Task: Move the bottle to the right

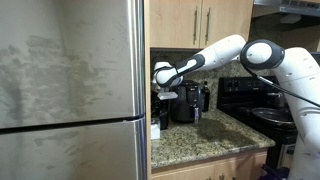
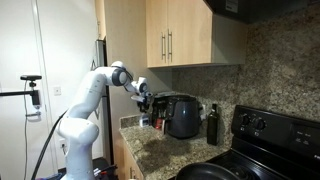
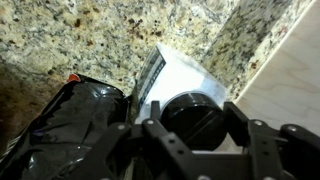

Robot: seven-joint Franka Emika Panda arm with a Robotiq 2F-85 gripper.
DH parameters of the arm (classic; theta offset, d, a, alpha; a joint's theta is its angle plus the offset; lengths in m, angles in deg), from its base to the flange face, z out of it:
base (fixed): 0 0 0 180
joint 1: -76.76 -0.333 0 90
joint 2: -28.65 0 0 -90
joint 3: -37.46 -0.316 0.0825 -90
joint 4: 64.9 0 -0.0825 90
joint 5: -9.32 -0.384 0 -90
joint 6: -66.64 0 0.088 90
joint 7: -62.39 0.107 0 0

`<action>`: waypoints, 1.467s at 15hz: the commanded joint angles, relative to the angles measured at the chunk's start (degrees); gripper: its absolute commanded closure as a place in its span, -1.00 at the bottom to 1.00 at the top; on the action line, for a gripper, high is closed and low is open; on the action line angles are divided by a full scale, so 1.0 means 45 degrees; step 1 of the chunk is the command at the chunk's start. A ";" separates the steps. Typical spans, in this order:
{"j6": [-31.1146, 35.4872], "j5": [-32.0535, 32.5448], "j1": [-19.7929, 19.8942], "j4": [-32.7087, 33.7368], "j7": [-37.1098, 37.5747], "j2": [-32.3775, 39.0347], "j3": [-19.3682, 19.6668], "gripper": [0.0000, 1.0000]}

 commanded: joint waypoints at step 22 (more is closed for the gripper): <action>-0.0826 -0.0950 -0.0340 0.0026 0.2809 -0.0291 0.0497 0.23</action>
